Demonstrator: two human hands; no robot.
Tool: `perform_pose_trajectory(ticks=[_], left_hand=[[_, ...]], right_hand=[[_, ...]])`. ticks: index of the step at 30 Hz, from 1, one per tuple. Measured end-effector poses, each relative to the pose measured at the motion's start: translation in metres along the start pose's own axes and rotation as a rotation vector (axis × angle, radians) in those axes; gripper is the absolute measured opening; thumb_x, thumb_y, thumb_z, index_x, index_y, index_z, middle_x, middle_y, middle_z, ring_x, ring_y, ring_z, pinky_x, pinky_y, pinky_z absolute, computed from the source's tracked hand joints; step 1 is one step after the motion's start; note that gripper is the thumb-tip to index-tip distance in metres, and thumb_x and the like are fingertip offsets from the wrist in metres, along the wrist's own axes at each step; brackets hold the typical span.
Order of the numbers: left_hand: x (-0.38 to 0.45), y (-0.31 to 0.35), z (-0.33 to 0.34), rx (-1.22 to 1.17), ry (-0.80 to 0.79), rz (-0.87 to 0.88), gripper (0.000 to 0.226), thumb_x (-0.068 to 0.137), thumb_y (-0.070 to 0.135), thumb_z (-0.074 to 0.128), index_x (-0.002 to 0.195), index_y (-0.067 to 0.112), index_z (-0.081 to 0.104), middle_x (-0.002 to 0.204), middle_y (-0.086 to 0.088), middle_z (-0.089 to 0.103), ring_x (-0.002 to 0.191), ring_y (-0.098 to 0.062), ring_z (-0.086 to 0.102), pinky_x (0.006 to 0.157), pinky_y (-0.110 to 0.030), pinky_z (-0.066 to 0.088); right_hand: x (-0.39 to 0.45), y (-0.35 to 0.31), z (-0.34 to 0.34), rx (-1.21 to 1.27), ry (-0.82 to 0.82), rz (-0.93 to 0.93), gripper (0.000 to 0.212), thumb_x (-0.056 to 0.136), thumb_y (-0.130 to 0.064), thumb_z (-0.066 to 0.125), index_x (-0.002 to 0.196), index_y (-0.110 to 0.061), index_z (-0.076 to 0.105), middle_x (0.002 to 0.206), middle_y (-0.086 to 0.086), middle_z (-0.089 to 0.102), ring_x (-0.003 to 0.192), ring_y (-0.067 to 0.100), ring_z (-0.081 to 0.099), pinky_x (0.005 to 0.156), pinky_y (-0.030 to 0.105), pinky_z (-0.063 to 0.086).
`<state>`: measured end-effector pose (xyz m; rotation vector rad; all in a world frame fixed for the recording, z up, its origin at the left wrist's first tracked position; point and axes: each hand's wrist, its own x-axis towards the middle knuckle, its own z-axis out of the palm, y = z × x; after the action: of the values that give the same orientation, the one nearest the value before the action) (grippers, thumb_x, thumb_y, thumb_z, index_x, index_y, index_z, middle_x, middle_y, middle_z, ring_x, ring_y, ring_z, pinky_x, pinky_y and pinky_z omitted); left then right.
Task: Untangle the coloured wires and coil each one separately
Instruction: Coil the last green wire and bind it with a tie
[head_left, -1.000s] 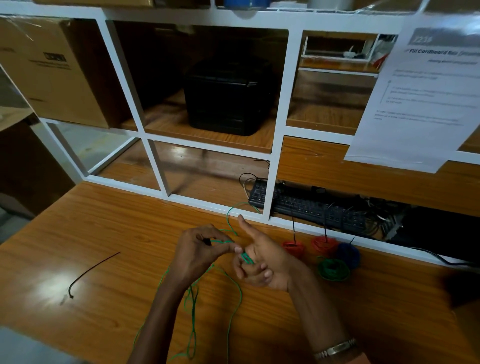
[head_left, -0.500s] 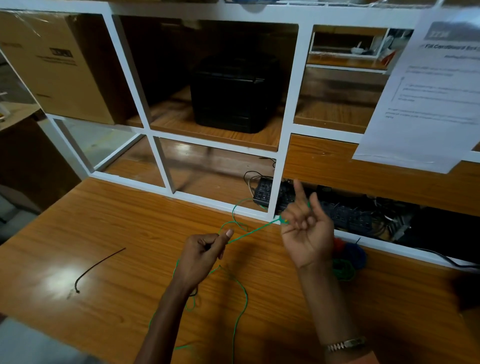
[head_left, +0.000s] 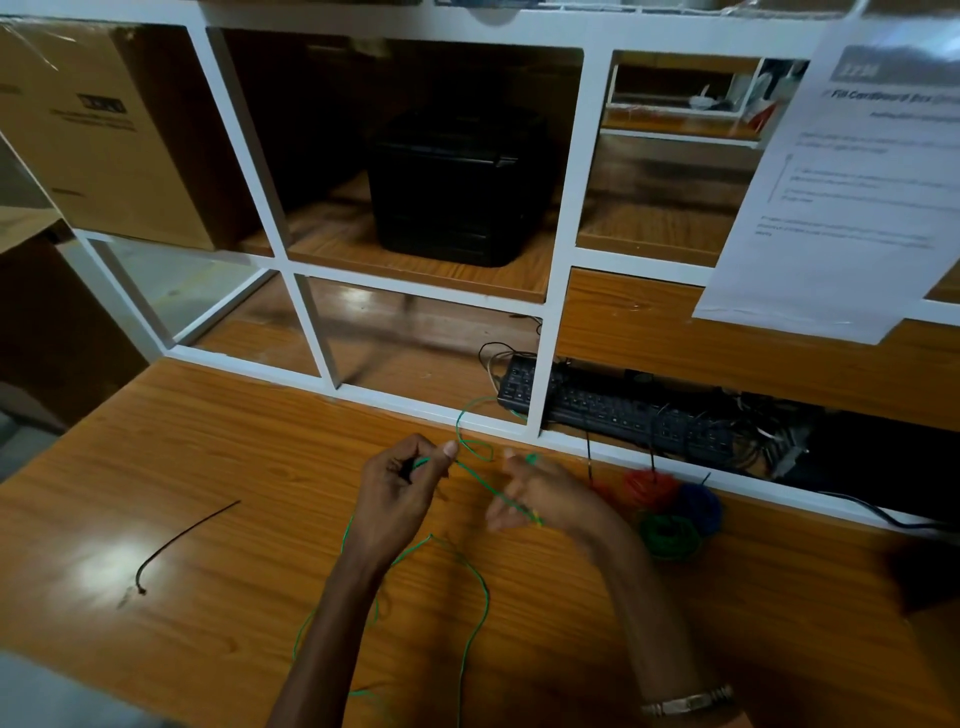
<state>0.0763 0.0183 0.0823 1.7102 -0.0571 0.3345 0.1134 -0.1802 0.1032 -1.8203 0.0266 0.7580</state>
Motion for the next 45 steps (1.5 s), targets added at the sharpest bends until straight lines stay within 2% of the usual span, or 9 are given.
perform_pose_trajectory(ticks=[4, 10, 20, 23, 26, 32, 36, 40, 45], left_hand=[[0.002, -0.003, 0.006, 0.057, 0.018, 0.038, 0.028, 0.099, 0.023, 0.073, 0.072, 0.016, 0.068, 0.063, -0.001, 0.059, 0.063, -0.010, 0.053, 0.060, -0.026, 0.042], [-0.006, -0.024, 0.003, 0.014, -0.082, -0.023, 0.065, 0.085, 0.062, 0.076, 0.069, 0.001, 0.059, 0.067, -0.020, 0.058, 0.065, -0.020, 0.053, 0.063, -0.045, 0.044], [-0.010, -0.022, 0.020, 0.091, -0.039, -0.042, 0.029, 0.103, 0.052, 0.054, 0.104, 0.027, 0.069, 0.060, -0.003, 0.041, 0.054, -0.018, 0.041, 0.051, -0.043, 0.037], [-0.008, -0.020, 0.021, 0.014, -0.005, -0.029, 0.023, 0.103, 0.037, 0.065, 0.124, 0.029, 0.062, 0.057, 0.004, 0.037, 0.052, -0.016, 0.034, 0.052, -0.036, 0.031], [-0.007, -0.017, 0.022, -0.026, -0.038, 0.007, 0.034, 0.097, 0.040, 0.070, 0.129, 0.031, 0.062, 0.059, 0.005, 0.037, 0.054, -0.017, 0.035, 0.054, -0.041, 0.034], [0.001, -0.022, 0.008, 0.364, 0.162, 0.063, 0.014, 0.104, 0.036, 0.064, 0.101, 0.026, 0.074, 0.050, 0.007, 0.049, 0.043, -0.007, 0.046, 0.045, -0.028, 0.034], [0.001, -0.023, 0.013, 0.527, 0.240, 0.045, 0.026, 0.104, 0.037, 0.063, 0.085, 0.022, 0.073, 0.047, 0.003, 0.053, 0.044, -0.014, 0.054, 0.045, -0.030, 0.032], [0.002, -0.028, 0.014, 0.517, 0.283, 0.022, 0.028, 0.104, 0.037, 0.063, 0.083, 0.021, 0.071, 0.046, 0.003, 0.053, 0.044, -0.016, 0.054, 0.044, -0.029, 0.031], [0.003, -0.038, 0.006, 0.581, 0.286, -0.003, 0.031, 0.103, 0.045, 0.062, 0.087, 0.022, 0.075, 0.055, 0.001, 0.064, 0.045, -0.009, 0.056, 0.046, -0.035, 0.041]], right_hand=[[-0.019, -0.010, 0.018, -0.147, -0.357, 0.024, 0.105, 0.090, -0.088, 0.020, 0.088, 0.000, 0.075, 0.052, 0.007, 0.053, 0.039, 0.015, 0.044, 0.043, 0.023, 0.033], [-0.008, 0.002, 0.000, 0.842, -0.905, -0.208, 0.072, 0.109, -0.048, 0.040, 0.066, 0.002, 0.068, 0.032, -0.002, 0.031, 0.023, 0.006, 0.016, 0.028, 0.018, 0.012], [0.002, -0.009, -0.016, 1.571, -0.203, -0.552, 0.049, 0.110, -0.029, 0.041, 0.140, 0.007, 0.054, 0.083, 0.000, 0.063, 0.063, 0.006, 0.060, 0.057, 0.015, 0.048], [0.006, -0.008, -0.015, 1.491, -0.023, -0.561, 0.048, 0.109, -0.022, 0.043, 0.148, 0.005, 0.042, 0.135, 0.016, 0.064, 0.121, 0.021, 0.066, 0.096, 0.025, 0.057], [0.012, -0.010, -0.009, 1.245, 0.189, -0.556, 0.041, 0.105, -0.013, 0.046, 0.144, 0.001, 0.043, 0.148, 0.020, 0.055, 0.135, 0.024, 0.057, 0.113, 0.032, 0.045], [0.021, -0.004, -0.012, 0.491, 0.547, -0.428, 0.034, 0.109, -0.032, 0.044, 0.142, -0.040, 0.045, 0.168, 0.003, 0.026, 0.150, 0.018, 0.036, 0.118, 0.031, 0.035], [0.025, 0.009, -0.014, -0.072, 0.625, -0.260, 0.063, 0.110, -0.014, 0.041, 0.163, -0.007, 0.009, 0.159, 0.008, 0.041, 0.135, 0.020, 0.053, 0.103, 0.026, 0.044], [0.020, 0.002, -0.015, -0.511, 0.153, 0.132, 0.025, 0.102, -0.011, 0.047, 0.106, 0.004, 0.067, 0.104, 0.013, 0.072, 0.075, 0.013, 0.062, 0.067, 0.023, 0.046], [0.011, -0.002, -0.003, -0.362, -0.217, 0.148, 0.073, 0.108, -0.056, 0.028, 0.109, 0.006, 0.065, 0.063, 0.015, 0.068, 0.046, 0.018, 0.058, 0.048, 0.022, 0.044]])
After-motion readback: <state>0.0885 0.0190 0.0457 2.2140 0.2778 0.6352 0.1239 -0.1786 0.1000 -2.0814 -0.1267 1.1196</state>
